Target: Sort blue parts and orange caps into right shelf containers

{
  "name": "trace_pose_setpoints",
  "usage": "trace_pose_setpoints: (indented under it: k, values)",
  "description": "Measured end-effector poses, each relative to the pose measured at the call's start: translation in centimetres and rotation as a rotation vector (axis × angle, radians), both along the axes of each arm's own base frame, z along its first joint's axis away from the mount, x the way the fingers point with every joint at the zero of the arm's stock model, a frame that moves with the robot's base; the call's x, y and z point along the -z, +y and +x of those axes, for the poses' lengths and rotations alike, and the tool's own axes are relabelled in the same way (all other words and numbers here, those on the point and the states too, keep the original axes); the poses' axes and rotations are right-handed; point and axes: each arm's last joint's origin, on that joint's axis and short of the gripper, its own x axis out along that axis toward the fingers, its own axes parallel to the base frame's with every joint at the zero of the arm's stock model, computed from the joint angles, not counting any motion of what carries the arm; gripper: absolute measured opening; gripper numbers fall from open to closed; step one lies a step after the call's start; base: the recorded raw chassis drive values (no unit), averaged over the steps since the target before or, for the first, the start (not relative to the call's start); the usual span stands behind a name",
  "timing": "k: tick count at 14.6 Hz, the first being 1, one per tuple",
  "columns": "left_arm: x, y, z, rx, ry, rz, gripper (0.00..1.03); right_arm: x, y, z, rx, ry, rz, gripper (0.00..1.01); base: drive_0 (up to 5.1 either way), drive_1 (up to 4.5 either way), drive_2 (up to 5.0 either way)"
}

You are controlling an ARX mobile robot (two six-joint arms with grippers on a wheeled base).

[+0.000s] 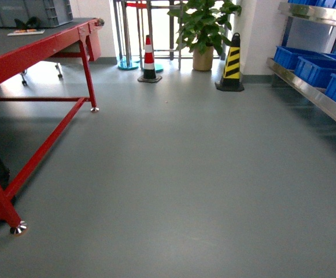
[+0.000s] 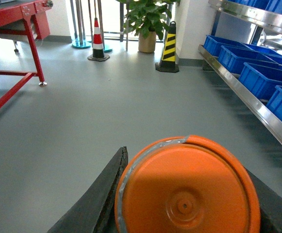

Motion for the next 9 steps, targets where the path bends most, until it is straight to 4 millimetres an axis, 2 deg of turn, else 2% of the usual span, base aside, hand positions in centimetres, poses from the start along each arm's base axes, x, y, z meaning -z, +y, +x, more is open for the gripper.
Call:
trace_pose_setpoints:
  k: [9]
  values:
    - [0.0,0.09,0.01,-0.008,-0.001,0.001,0.44,-0.02,0.02,0.0,-0.003,-0.002,0.001,0.44,0.0,4.3,-4.2]
